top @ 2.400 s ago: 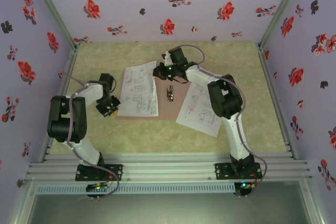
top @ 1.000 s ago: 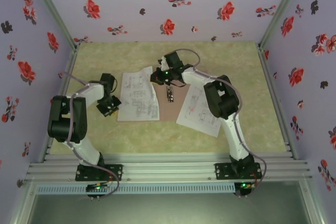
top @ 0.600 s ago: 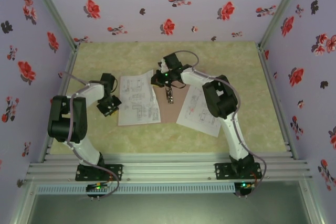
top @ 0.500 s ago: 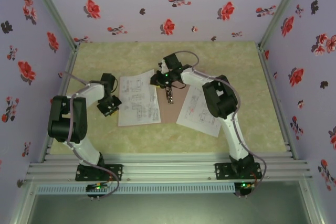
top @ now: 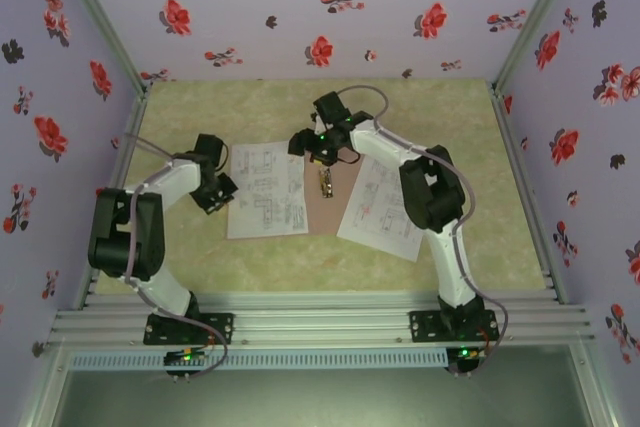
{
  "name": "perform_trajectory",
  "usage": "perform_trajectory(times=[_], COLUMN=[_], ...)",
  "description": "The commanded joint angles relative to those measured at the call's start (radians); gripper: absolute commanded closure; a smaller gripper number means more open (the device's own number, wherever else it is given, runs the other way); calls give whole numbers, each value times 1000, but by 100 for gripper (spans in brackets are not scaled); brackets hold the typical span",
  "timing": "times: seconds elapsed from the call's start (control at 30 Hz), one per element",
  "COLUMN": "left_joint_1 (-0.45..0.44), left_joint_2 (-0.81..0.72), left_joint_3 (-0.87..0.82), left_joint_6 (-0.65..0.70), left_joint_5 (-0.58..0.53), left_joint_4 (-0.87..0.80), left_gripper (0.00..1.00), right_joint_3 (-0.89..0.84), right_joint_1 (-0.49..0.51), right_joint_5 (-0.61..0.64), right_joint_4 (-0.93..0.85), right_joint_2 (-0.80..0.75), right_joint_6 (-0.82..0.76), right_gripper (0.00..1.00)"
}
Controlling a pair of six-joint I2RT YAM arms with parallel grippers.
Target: Put the files into the folder
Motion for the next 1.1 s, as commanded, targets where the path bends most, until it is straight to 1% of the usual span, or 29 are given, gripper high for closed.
perform_trajectory(times=[0.0,0.13,0.2,0.27,0.33,0.4,0.43,0.47,0.53,0.6,0.7,0.77,0.8,0.87,0.97,1.07], left_joint_1=[-10,-33,-69,-128,-194,-267,-296,-326,-379,-430,-478,-495,-501,-508,-514,-519], left_joint_2=[-57,-106,-114,-95,-54,-6,15,51,114,171,222,239,243,246,233,222], left_joint_3=[26,77,118,154,191,199,200,202,221,234,242,235,227,202,167,131], left_joint_6=[5,-7,-25,-58,-112,-201,-250,-306,-367,-430,-473,-486,-490,-497,-500,-521], left_joint_5=[-47,-49,-21,18,59,124,146,171,205,230,234,231,225,214,185,180], left_joint_4=[-44,-76,-68,-42,-1,118,171,234,313,371,387,376,370,355,336,357], left_gripper=[87,82,81,81,83,85,86,88,90,92,94,95,98,100,100,100], right_joint_3=[59,57,2,-75,-135,-192,-228,-265,-355,-453,-520,-543,-545,-547,-568,-580], right_joint_1=[4,-14,-41,-73,-89,-77,-68,-61,-60,-69,-74,-79,-80,-80,-82,-79], right_joint_5=[64,116,136,114,89,67,57,49,20,-26,-67,-101,-106,-110,-106,-116], right_joint_4=[-107,-132,-118,-86,-104,-99,-93,-84,-38,49,100,129,130,126,142,166], right_joint_2=[-37,-84,-126,-169,-196,-226,-240,-256,-283,-317,-345,-354,-353,-347,-344,-339], right_joint_6=[-28,-20,-7,3,-4,-16,-17,-18,1,24,16,21,22,23,35,50], right_gripper=[32,31,34,47,62,76,79,80,76,72,73,76,77,77,79,78])
